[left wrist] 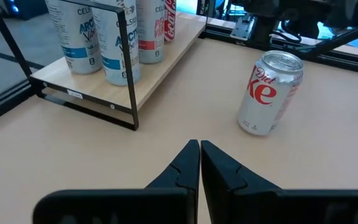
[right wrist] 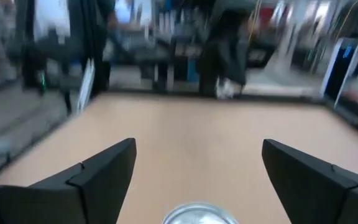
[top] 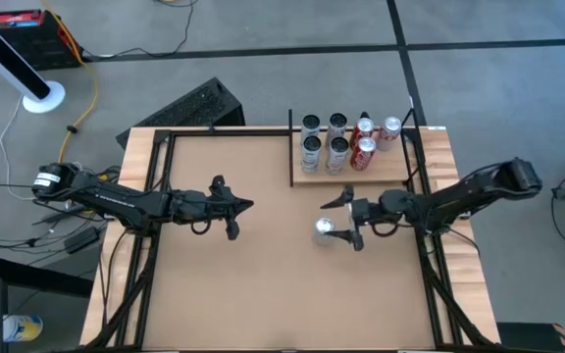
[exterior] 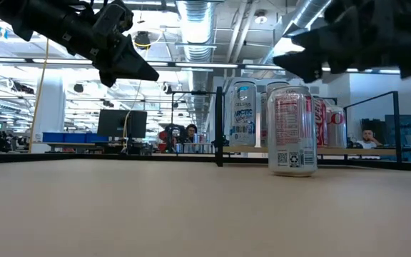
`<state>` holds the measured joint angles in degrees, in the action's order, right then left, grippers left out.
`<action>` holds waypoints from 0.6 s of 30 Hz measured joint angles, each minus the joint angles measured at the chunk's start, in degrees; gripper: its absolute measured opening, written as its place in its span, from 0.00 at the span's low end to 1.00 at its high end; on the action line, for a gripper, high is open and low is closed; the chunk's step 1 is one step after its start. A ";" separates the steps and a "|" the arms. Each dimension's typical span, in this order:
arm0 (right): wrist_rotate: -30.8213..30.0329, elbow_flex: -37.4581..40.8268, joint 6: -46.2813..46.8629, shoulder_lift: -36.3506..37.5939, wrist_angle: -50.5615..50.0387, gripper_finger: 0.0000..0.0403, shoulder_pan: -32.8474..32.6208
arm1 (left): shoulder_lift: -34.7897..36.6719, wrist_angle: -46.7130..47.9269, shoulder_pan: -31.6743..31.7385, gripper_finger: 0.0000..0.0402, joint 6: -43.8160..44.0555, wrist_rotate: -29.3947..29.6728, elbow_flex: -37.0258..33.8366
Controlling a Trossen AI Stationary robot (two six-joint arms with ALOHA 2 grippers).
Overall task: Place canned beverage on shelf
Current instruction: Put the silver and red soda can on the shelf
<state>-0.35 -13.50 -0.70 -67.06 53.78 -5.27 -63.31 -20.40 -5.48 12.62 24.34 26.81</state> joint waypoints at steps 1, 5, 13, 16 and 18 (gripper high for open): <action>0.56 -2.46 -0.48 1.12 -6.90 0.93 0.18 | 0.00 0.00 0.00 0.00 0.00 0.02 0.00; 0.51 -15.91 -5.47 3.01 -39.21 0.93 -0.41 | -0.08 0.00 0.00 0.00 -0.86 -0.02 0.00; 0.41 -43.00 -11.40 -2.85 -86.97 0.93 -0.47 | -0.57 0.81 -0.02 0.00 -1.03 -1.18 0.00; -0.66 -49.61 -9.92 -5.68 -98.38 0.93 -0.17 | -0.57 0.84 -0.02 0.00 -0.97 -1.18 0.00; -3.09 -51.30 -6.13 -6.67 -105.32 0.92 0.11 | -0.57 1.35 -0.05 0.00 -0.20 -1.22 0.00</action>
<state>-3.44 -64.80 -6.84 -73.73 -51.53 -5.16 -63.88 -19.05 -5.53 12.42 23.12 26.81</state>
